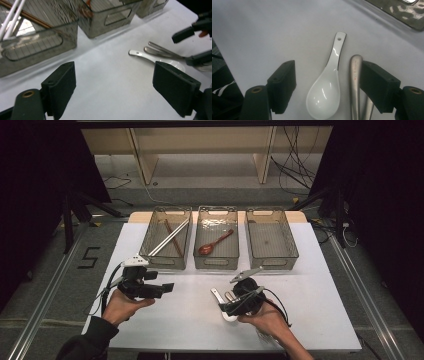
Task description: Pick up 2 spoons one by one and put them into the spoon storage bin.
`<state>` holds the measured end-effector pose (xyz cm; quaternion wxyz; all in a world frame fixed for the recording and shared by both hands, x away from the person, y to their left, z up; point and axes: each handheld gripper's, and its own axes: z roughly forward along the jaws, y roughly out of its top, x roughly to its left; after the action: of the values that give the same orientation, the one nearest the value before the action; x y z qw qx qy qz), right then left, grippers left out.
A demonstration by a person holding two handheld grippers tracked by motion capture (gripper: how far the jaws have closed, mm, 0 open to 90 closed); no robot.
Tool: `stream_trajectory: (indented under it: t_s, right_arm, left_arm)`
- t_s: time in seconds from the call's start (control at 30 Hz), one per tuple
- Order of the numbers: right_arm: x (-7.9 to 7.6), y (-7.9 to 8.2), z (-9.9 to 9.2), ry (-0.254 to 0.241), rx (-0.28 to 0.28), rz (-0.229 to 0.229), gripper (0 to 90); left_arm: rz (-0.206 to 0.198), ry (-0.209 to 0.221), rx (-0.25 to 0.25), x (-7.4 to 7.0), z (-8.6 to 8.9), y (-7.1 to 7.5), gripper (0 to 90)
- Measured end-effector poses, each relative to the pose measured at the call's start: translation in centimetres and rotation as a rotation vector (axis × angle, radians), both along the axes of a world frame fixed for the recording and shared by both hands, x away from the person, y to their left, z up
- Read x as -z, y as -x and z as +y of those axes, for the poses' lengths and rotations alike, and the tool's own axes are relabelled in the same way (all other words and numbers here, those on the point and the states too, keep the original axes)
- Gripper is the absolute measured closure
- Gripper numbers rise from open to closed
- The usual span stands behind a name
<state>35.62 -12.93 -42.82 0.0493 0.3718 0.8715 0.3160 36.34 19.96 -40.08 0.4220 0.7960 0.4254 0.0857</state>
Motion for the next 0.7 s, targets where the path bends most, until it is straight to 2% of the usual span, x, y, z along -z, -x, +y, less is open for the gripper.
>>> stream_trajectory:
  t_s: [0.1, 0.27, 0.5, 0.7]
  right_arm:
    - [0.3, -0.5, 0.5, 0.016, -0.004, 0.013, 31.3]
    - [0.8, -1.6, 1.3, 0.039, -0.014, 0.044, 33.8]
    - [1.8, -3.0, 2.4, 0.081, -0.023, 0.077, 40.9]
    - [2.1, -3.6, 2.9, 0.087, -0.029, 0.093, 49.2]
  left_arm:
    - [-0.012, -0.042, 0.010, 0.2, 0.1, 0.9, 17.6]
    - [-0.011, 0.009, -0.010, 0.2, 0.7, 1.9, 17.6]
    - [-0.020, 0.008, -0.014, 0.2, 0.9, 2.5, 17.6]
    - [-0.023, 0.016, -0.025, 0.3, 1.1, 2.6, 17.5]
